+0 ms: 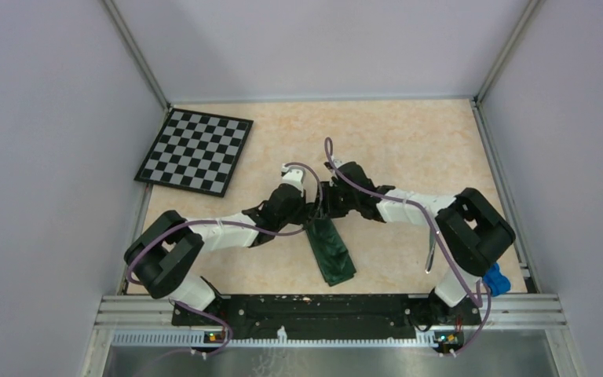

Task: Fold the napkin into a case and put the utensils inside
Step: Grasp the top corner of the smaller rectangle folded napkin from the folded napkin.

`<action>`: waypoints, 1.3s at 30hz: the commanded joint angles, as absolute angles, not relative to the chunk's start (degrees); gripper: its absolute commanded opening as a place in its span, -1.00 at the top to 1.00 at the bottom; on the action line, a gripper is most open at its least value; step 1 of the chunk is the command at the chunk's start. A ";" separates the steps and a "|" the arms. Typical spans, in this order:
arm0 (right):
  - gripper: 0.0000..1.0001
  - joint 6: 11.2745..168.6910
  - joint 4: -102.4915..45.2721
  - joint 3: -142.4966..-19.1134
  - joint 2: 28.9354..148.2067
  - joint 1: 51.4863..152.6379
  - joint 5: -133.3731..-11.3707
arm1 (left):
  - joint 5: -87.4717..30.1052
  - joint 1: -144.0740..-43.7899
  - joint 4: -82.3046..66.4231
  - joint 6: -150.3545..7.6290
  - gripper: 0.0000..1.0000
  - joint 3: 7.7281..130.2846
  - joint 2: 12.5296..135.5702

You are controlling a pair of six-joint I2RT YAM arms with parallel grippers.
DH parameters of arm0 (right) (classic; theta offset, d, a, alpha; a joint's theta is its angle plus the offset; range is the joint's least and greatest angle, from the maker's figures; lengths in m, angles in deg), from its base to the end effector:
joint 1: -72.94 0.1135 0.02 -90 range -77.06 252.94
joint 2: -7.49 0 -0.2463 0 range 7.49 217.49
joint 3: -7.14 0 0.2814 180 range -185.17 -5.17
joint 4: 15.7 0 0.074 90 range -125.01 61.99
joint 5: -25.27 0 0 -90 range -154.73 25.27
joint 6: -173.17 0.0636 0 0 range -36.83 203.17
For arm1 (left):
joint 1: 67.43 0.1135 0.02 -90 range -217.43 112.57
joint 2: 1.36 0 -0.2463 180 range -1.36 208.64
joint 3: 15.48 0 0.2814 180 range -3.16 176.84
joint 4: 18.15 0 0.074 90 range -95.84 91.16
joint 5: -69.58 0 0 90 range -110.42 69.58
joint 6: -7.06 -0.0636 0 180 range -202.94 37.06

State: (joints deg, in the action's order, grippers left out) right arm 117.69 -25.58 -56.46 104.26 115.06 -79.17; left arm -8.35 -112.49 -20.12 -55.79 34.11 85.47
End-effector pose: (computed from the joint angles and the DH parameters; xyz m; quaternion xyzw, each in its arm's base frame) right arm 0.2739 0.2691 0.1116 -0.1103 0.9046 0.3355 0.2386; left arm 0.2507 -0.2324 0.1105 0.0897 0.8799 -0.1939 0.4243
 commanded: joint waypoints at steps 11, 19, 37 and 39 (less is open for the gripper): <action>0.64 118.97 -17.93 -57.46 106.77 113.63 -83.43 | -9.69 -112.50 -23.17 -55.02 1.00 33.94 82.67; 0.79 129.02 -3.60 -58.43 117.37 113.56 -85.55 | -11.48 -112.44 -24.36 -53.51 1.00 32.93 83.71; 0.59 127.75 -1.64 -48.51 109.00 109.21 -92.98 | -11.39 -111.54 -22.19 -53.70 1.00 32.43 82.87; 0.75 128.84 -0.13 -49.34 111.65 109.35 -93.39 | -11.82 -111.52 -22.32 -53.38 1.00 32.38 82.89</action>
